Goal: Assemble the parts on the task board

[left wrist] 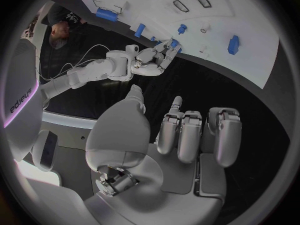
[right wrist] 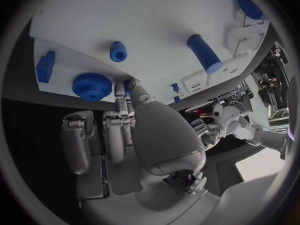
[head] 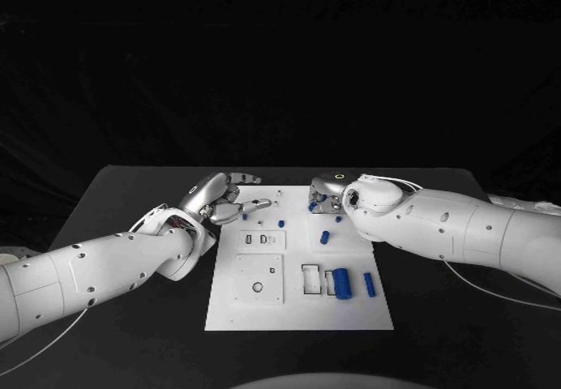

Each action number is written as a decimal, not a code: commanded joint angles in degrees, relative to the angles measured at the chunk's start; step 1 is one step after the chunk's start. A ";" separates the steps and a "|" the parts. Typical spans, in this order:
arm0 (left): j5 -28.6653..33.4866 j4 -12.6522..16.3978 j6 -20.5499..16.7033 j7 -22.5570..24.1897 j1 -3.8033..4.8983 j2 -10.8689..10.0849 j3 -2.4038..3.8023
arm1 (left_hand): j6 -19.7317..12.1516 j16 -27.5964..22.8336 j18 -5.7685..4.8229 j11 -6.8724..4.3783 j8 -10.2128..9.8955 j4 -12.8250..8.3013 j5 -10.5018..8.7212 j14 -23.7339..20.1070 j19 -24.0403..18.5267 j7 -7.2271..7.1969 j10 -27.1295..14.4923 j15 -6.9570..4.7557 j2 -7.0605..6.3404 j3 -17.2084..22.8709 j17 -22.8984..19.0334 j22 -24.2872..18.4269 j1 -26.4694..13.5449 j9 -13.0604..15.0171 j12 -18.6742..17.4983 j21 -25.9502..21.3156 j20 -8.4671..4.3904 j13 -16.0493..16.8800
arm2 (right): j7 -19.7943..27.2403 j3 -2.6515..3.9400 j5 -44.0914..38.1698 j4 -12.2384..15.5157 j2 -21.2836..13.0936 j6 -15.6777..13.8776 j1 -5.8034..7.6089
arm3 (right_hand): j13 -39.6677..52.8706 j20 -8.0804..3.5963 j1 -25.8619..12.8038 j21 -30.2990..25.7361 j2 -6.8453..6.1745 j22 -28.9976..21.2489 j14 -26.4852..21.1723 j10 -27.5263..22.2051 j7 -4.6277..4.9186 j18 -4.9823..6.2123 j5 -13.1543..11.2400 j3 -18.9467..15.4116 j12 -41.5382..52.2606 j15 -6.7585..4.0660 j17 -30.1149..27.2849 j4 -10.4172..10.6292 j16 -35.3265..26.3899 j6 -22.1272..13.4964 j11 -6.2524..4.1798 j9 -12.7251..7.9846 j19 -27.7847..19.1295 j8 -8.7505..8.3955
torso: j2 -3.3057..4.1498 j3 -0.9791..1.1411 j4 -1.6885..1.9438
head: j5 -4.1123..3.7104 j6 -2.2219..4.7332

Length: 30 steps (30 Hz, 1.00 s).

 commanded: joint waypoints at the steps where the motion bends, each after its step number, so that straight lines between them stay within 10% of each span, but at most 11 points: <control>1: 0.05 -0.01 -0.74 0.42 0.09 0.07 0.05 | 0.03 0.15 -0.43 0.16 0.00 -0.11 -0.22 5.95 6.03 -0.03 5.96 0.35 0.56 -0.15 15.07 15.08 0.01 0.02 0.15 0.14 0.33 15.05 | 2.21 -0.02 0.30 0.33 -0.36 -4.11 -0.15 | -0.04 -0.50 0.41 0.26 0.56 15.08 6.01 0.80 -0.49 -0.39 0.18 0.61 -0.34 -0.44 15.07 0.05 0.23 1.40 -0.07 0.44 5.99 0.29 | 0.03 0.00 0.04 | 0.15 0.23; 13: 0.05 -0.29 -0.88 0.41 0.09 -0.08 0.05 | -0.38 0.15 -0.43 0.16 -0.14 -0.13 -0.22 5.95 6.03 -0.02 5.96 0.34 0.73 -0.18 15.07 15.08 0.17 -0.06 0.15 0.14 0.38 15.05 | 8.11 0.69 5.32 -0.55 0.49 -15.64 -0.34 | -0.08 -0.54 1.10 0.26 -0.14 15.08 6.01 2.06 -0.53 -0.39 0.06 1.57 -0.48 -0.24 15.07 -0.09 0.23 2.61 -0.16 0.58 5.99 0.33 | 0.09 -0.02 0.09 | 0.56 1.04; 30: -0.25 -0.09 -1.15 0.35 0.53 -0.29 0.07 | -0.74 0.15 -0.43 0.18 -0.37 -0.16 -0.22 5.95 6.03 0.00 5.96 0.35 1.19 -0.22 15.07 15.08 0.61 -0.16 0.15 0.14 0.52 15.05 | 9.08 1.71 4.70 -6.98 6.27 -16.44 -0.27 | -0.15 -0.40 1.28 0.26 -0.38 15.08 6.01 1.54 -0.40 -0.39 0.03 2.10 -0.72 -0.04 15.07 0.07 0.23 2.31 0.06 0.43 5.99 -0.15 | 0.75 -0.30 0.60 | 1.47 1.67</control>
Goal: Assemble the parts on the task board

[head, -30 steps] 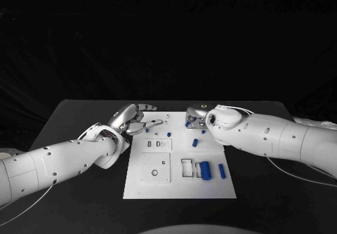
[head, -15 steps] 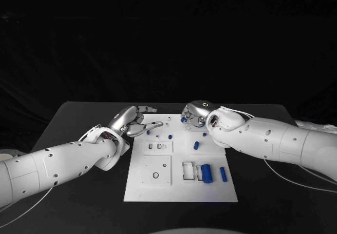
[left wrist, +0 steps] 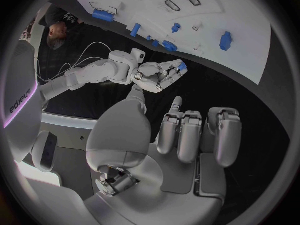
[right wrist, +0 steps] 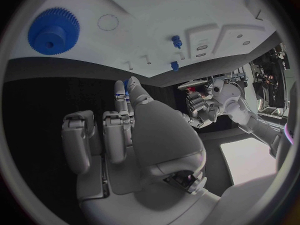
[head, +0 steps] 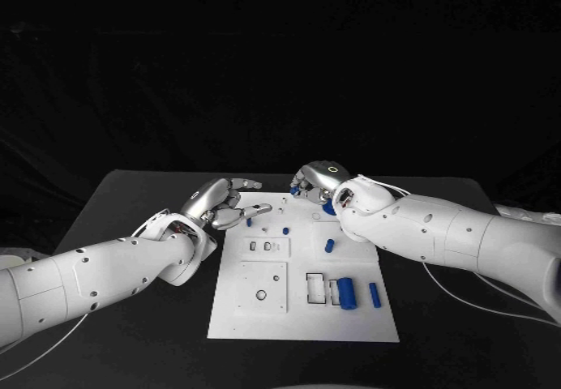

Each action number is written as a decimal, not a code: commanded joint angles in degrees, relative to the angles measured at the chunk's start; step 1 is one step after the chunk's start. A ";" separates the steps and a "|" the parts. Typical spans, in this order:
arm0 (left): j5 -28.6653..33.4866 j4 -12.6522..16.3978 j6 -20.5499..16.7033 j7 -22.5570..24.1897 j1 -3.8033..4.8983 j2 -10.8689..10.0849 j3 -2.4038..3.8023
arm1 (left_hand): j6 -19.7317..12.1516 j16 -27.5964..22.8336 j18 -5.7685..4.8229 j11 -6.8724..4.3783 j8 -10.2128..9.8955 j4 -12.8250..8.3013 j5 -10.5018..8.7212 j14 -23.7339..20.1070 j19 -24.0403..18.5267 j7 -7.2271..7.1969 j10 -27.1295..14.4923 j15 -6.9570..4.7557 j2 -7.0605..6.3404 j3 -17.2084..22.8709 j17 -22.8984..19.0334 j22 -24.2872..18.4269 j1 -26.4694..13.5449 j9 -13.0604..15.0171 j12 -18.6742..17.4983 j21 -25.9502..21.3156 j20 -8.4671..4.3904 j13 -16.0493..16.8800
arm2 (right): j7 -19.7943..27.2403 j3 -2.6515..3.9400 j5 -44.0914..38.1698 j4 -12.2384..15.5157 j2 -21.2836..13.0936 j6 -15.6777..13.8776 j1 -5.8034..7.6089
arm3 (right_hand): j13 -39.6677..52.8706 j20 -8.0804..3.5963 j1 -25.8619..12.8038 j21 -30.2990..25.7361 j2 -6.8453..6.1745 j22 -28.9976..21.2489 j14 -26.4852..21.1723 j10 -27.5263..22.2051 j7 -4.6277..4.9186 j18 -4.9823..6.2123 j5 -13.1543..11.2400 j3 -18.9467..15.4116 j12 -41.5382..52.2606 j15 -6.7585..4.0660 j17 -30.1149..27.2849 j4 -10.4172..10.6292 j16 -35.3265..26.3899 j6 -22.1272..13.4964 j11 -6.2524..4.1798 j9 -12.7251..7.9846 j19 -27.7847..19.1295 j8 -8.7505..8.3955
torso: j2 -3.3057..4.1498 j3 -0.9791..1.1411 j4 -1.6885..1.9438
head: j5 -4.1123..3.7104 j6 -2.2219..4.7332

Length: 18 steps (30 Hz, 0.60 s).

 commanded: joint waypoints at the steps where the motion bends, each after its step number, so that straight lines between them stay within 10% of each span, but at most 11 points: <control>1: -0.28 0.30 -0.61 0.40 0.23 -0.02 0.06 | -0.30 0.15 -0.42 0.18 -0.37 -0.16 -0.22 5.95 6.03 -0.01 5.96 0.35 0.44 -0.23 15.09 15.09 -0.15 -0.05 0.15 0.14 0.53 15.07 | 1.19 0.09 -0.35 -1.01 0.77 -0.45 0.00 | -0.09 0.01 0.51 0.26 -0.22 15.09 6.07 -0.12 -0.59 -0.39 0.18 0.44 -0.29 0.03 15.09 0.01 0.23 2.09 0.29 0.43 5.99 -0.18 | 0.37 -0.14 0.31 | 0.49 -0.09; 18: -1.11 1.98 -1.05 -0.18 1.83 -1.11 0.06 | -0.17 0.15 -0.42 0.18 -0.39 -0.16 -0.22 5.95 6.03 -0.01 5.96 0.35 0.53 -0.25 15.09 15.09 -0.06 -0.05 0.15 0.14 0.56 15.07 | -0.28 0.23 -2.86 -5.61 4.09 3.45 -0.09 | -0.10 0.17 0.61 0.26 -0.59 15.09 6.07 -0.95 -0.42 -0.39 0.16 0.93 -0.31 0.22 15.09 0.18 0.23 1.81 0.49 0.29 5.99 -0.61 | 1.80 -0.77 1.06 | 1.43 0.02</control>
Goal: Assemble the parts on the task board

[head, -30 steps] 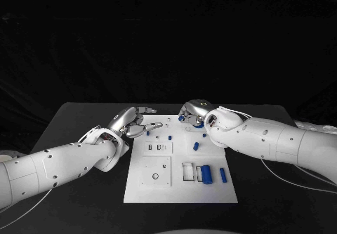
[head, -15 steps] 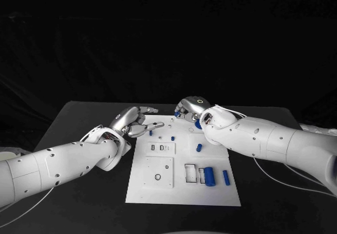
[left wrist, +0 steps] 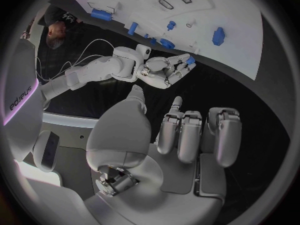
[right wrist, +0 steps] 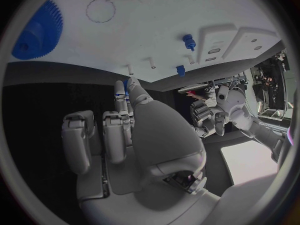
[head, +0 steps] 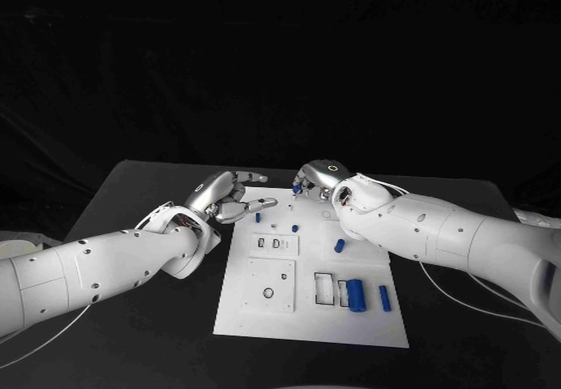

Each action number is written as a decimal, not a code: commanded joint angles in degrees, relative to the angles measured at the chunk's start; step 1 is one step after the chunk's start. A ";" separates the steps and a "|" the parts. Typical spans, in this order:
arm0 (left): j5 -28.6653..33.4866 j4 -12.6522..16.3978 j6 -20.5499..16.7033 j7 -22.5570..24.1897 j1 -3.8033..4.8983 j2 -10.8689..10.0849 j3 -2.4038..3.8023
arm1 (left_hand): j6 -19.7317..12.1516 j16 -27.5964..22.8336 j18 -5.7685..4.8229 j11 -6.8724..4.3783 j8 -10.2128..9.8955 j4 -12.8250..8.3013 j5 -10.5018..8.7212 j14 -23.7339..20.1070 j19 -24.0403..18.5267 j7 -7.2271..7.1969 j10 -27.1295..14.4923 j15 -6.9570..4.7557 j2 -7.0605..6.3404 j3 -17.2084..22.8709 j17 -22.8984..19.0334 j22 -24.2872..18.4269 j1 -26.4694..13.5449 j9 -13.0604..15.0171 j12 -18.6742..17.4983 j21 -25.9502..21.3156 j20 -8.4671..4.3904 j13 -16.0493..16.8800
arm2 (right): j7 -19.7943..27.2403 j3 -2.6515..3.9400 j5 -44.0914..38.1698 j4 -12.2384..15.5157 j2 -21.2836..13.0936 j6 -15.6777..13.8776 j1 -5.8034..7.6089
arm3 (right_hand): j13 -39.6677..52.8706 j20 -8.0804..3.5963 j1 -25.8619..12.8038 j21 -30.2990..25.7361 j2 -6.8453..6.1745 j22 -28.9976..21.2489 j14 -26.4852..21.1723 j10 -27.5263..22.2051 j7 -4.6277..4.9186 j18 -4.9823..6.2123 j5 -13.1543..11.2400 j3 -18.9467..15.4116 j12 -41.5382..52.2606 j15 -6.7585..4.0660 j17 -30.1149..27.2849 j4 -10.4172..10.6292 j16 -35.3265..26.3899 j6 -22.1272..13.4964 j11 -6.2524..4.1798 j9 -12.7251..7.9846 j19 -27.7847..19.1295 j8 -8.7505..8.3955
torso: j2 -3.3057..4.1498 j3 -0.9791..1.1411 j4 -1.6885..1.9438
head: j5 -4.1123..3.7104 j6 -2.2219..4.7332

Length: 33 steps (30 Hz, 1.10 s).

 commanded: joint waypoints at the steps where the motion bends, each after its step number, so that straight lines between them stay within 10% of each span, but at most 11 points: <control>1: -0.62 0.19 -0.59 -0.16 0.25 0.05 0.05 | -0.17 0.15 -0.43 0.18 -0.39 -0.16 -0.22 5.95 6.03 0.00 5.96 0.35 0.54 -0.25 15.09 15.09 -0.05 -0.05 0.15 0.14 0.56 15.08 | -0.72 0.02 -2.07 -0.10 0.11 2.31 -0.02 | -0.04 0.18 0.27 0.26 -0.30 15.07 6.07 -0.64 -0.41 -0.39 0.16 0.51 -0.31 0.23 15.09 0.08 0.23 1.74 0.10 0.27 5.99 -0.13 | 0.34 -0.25 0.12 | 0.04 -0.09; 33: -0.83 -0.80 -0.35 -0.76 0.38 0.49 0.02 | -0.51 0.15 -0.43 0.18 -0.50 -0.16 -0.22 5.95 6.03 0.00 5.96 0.35 0.68 -0.31 15.09 15.09 0.08 -0.11 0.15 0.14 0.62 15.08 | -1.13 0.03 -2.45 -0.70 0.81 4.04 -0.02 | -0.03 0.37 -0.13 0.26 -0.82 15.07 6.07 -1.69 -0.29 -0.39 0.00 1.10 -0.29 0.37 15.09 0.81 0.23 0.82 0.32 -0.05 5.99 -0.72 | 0.16 -0.42 0.24 | -0.91 -0.58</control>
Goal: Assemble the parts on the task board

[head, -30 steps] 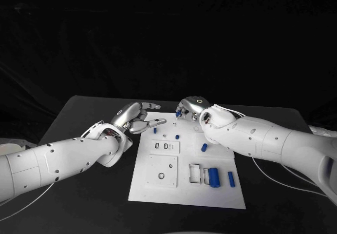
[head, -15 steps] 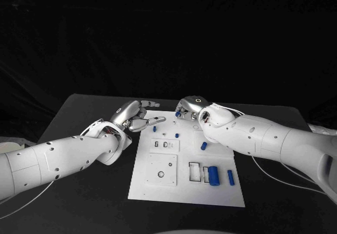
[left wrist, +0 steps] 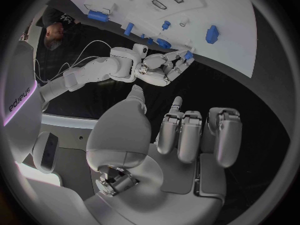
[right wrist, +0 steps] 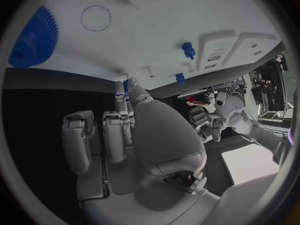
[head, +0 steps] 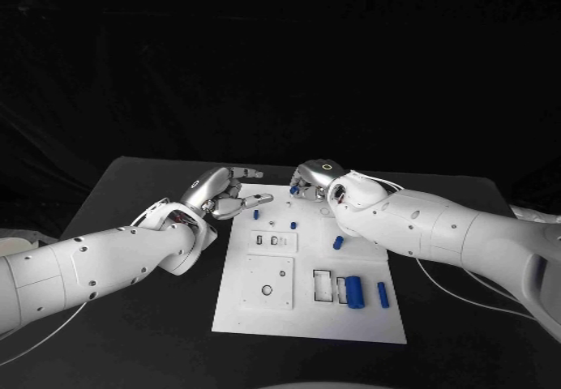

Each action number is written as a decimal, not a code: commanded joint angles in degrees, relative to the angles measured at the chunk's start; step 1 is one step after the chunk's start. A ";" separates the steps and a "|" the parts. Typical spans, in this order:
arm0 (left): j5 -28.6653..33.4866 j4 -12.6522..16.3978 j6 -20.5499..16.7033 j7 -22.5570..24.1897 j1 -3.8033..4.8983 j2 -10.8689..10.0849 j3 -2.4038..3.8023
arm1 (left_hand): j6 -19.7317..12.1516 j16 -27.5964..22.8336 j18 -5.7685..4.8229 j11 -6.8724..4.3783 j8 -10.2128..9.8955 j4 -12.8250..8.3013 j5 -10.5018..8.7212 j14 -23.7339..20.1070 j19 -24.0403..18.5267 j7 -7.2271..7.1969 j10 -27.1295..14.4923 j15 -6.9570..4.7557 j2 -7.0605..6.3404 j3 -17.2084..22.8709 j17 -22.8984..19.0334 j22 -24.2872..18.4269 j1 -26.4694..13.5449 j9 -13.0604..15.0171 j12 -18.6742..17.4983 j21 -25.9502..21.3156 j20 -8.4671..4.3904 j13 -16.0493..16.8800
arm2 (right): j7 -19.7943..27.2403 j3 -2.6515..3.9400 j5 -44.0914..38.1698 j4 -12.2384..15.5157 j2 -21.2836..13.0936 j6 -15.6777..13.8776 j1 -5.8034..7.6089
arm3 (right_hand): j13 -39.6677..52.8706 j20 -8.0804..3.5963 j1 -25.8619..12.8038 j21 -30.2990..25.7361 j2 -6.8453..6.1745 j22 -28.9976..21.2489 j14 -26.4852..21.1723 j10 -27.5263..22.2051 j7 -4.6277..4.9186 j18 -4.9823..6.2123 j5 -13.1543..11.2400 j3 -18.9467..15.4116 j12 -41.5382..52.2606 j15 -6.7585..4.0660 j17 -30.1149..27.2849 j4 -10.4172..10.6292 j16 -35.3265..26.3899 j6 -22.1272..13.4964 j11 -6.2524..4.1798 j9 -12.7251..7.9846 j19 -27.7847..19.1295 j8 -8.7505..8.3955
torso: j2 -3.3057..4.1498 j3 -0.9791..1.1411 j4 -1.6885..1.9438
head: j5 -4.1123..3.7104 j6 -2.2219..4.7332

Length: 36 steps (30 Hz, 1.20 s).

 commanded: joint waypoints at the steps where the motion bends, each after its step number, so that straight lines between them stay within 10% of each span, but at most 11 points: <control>1: -0.33 0.07 -0.25 -0.05 0.10 0.15 0.05 | -0.52 0.15 -0.42 0.18 -0.25 -0.16 -0.22 5.95 5.82 0.00 5.96 0.35 0.68 -0.31 15.05 15.09 0.08 -0.05 0.15 0.14 0.41 15.09 | -0.39 -0.02 -0.86 -0.21 0.21 1.13 -0.03 | -0.05 0.37 -0.11 0.26 -0.38 15.07 6.07 -0.52 -0.36 -0.39 0.09 0.43 -0.29 0.36 15.06 0.11 0.23 0.42 -0.10 -0.07 5.99 -0.11 | -0.03 -0.05 -0.02 | -0.13 -0.09; 17: -0.40 0.16 -0.24 -0.20 0.11 0.18 0.06 | -0.27 0.15 -0.42 0.18 -0.25 -0.16 -0.23 5.95 5.82 0.00 5.96 0.35 0.75 -0.33 15.05 15.09 0.14 -0.03 0.15 0.14 0.44 15.09 | -1.03 -0.02 -1.02 -1.25 1.02 2.21 -0.03 | -0.06 0.79 -0.56 0.26 -1.81 15.07 6.07 -3.49 -0.75 -0.39 0.01 1.59 -0.30 0.94 15.06 1.37 0.23 -3.20 0.59 -0.65 5.99 -0.27 | -0.06 -0.07 0.16 | -0.12 -0.31; 22: -0.41 0.18 -0.19 -0.28 0.11 0.21 0.06 | -0.27 0.15 -0.42 0.18 -0.25 -0.16 -0.23 5.95 5.82 0.00 5.96 0.35 0.75 -0.33 15.05 15.09 0.14 -0.03 0.15 0.14 0.44 15.09 | -1.47 -0.03 -1.35 -1.27 1.03 2.36 -0.03 | -0.02 2.12 -0.77 0.26 -2.93 15.07 6.07 -4.89 -1.45 -0.39 -0.12 2.21 -0.24 2.90 15.06 2.04 0.23 -5.97 2.17 -0.64 5.99 -0.20 | -0.10 -0.07 0.16 | 0.05 -0.31; 31: -0.44 0.10 -0.12 -0.41 0.11 0.20 0.06 | -0.15 0.15 -0.42 0.18 -0.26 -0.16 -0.23 5.95 5.82 0.00 5.96 0.35 0.87 -0.36 15.05 15.09 0.23 -0.03 0.15 0.14 0.47 15.09 | -1.24 -0.04 -0.84 -0.66 0.69 0.51 -0.03 | 0.06 3.96 -3.89 0.26 -6.35 15.07 6.07 -9.12 -2.33 -0.39 -0.56 0.28 -0.21 4.65 15.06 3.63 0.23 -20.75 3.87 -0.99 5.99 -0.50 | -0.13 -0.05 0.20 | 0.19 -0.35; 36: -0.45 0.08 -0.09 -0.34 0.10 0.30 0.05 | -0.15 0.15 -0.42 0.18 -0.26 -0.16 -0.23 5.95 5.82 0.00 5.96 0.35 0.87 -0.36 15.05 15.09 0.23 -0.03 0.15 0.14 0.47 15.09 | -0.89 -0.04 0.67 0.96 -0.48 -2.29 -0.03 | 0.13 4.42 -4.74 0.26 -6.58 15.07 6.07 -9.71 -0.95 -0.39 -0.58 -0.32 -0.09 4.89 15.06 3.93 0.23 -20.66 4.14 -0.65 5.99 -0.12 | -0.16 -0.07 0.23 | 0.21 -0.22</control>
